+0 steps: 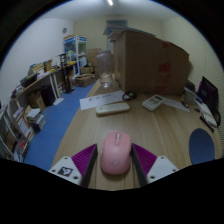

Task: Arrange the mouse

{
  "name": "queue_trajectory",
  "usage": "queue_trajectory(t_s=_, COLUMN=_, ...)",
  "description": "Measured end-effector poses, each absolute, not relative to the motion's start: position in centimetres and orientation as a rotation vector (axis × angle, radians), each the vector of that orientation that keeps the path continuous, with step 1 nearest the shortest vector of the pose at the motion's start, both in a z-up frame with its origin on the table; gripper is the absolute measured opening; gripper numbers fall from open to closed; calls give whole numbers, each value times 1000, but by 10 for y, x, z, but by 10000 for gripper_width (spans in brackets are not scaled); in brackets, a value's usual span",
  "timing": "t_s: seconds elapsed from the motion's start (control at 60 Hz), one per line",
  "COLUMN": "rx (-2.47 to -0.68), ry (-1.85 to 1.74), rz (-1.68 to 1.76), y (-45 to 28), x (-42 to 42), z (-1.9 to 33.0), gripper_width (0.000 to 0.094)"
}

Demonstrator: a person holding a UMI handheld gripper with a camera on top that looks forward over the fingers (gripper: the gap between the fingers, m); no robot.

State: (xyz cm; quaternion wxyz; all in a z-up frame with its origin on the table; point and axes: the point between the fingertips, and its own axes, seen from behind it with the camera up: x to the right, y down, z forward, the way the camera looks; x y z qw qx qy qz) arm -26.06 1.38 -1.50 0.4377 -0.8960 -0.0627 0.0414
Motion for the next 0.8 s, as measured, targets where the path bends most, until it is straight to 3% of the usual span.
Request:
queue_trajectory(t_s=0.067, rx=-2218, ry=-122, rz=86, y=20, x=-257, z=-15, gripper_width=522)
queue_trajectory(t_s=0.217, rx=-2313, ry=-104, rz=88, y=14, x=-258, z=-18, gripper_width=360)
queue_trajectory(t_s=0.317, rx=-2352, ry=-160, rz=65, y=1, x=-263, z=-13, gripper_width=323)
queue_trajectory(t_s=0.367, rx=-2330, ry=-192, rz=112, y=-11, x=-276, z=7, gripper_width=309)
queue_trajectory(t_s=0.5, rx=-2101, ry=-238, rz=161, y=-6, x=-269, z=128, gripper_width=308)
queue_trajectory(t_s=0.567, rx=-2001, ry=-207, rz=131, y=-2, x=-226, z=189, gripper_width=307)
queue_trajectory(t_s=0.633, rx=-1934, ry=-159, rz=86, y=3, x=-162, z=229, gripper_width=308)
queue_trajectory(t_s=0.7, rx=-1908, ry=-117, rz=10, y=9, x=-90, z=245, gripper_width=308)
queue_trajectory(t_s=0.8, rx=-1983, ry=-71, rz=-49, y=6, x=8, z=199, gripper_width=308)
